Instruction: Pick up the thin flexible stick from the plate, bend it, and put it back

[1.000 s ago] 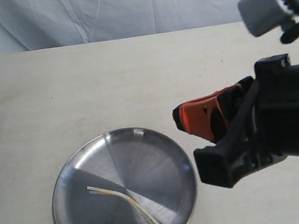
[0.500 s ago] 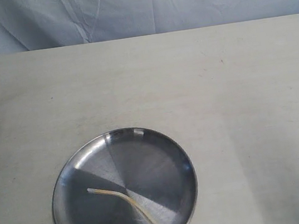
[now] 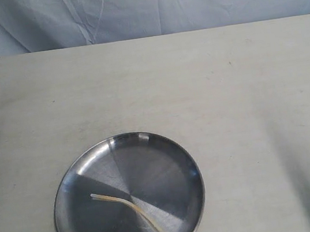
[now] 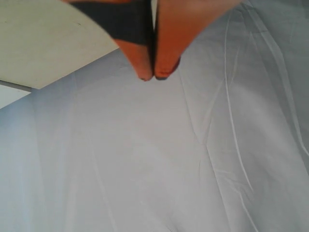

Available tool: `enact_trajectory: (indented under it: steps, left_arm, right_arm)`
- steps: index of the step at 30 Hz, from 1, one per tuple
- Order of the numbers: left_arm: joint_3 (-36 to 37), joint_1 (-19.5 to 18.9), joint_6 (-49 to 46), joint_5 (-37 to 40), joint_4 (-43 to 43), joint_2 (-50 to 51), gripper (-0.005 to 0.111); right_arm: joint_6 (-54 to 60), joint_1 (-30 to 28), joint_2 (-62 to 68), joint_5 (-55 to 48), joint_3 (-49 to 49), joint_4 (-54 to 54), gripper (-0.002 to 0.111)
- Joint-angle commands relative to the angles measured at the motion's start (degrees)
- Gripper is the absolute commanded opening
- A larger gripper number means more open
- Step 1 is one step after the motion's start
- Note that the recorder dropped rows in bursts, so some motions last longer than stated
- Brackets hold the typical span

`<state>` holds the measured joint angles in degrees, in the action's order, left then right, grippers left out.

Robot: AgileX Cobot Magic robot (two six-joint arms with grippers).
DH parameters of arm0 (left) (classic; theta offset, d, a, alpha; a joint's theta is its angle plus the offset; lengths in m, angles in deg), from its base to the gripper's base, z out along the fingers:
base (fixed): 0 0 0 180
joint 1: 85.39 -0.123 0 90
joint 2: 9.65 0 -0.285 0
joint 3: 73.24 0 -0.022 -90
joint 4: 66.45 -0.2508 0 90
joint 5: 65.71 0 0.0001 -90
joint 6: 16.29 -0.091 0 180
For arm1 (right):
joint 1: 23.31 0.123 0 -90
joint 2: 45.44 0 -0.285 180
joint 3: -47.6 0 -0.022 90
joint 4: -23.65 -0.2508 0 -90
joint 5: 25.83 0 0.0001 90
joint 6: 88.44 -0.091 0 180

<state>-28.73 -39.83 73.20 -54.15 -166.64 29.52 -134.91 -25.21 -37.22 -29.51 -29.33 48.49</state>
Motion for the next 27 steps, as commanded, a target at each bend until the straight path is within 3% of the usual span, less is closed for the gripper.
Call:
enact_trajectory:
  steps: [1, 10, 15, 17, 18, 20, 23, 27]
  left_arm:
    - [0.30, 0.28, 0.26, 0.38, 0.25, -0.08, 0.000]
    - [0.30, 0.28, 2.29, -0.14, 1.09, -0.37, 0.000]
    - [2.30, -8.83, 19.69, -1.12, 25.47, -4.41, 0.000]
    - [4.91, -14.73, 21.49, -1.11, 36.67, -7.26, 0.000]
    - [8.40, -20.54, 21.49, -1.11, 45.84, -10.18, 0.000]
    - [13.78, -27.29, 20.95, -1.11, 59.09, -15.28, 0.000]
    - [19.37, -31.40, 21.03, -0.99, 72.88, -19.48, 0.000]
    - [25.12, -33.11, 21.03, -0.99, 84.58, -21.57, 0.000]
  right_arm:
    - [0.37, -0.30, -0.43, 0.00, -0.29, 0.05, 0.000]
    - [0.37, -0.30, -0.43, 0.00, -0.29, 0.05, 0.000]
    - [0.25, -0.30, -0.43, 0.01, -0.29, 0.05, 0.000]
    - [0.25, -0.30, -0.43, 0.01, -0.29, 0.05, 0.000]
    - [0.25, -0.30, -0.43, 0.01, -0.29, 0.05, 0.000]
    - [0.25, -0.30, -0.43, 0.01, -0.29, 0.05, 0.000]
    - [0.25, -0.30, -0.43, 0.01, -0.29, 0.05, 0.000]
    - [0.25, -0.30, -0.43, 0.01, -0.29, 0.05, 0.000]
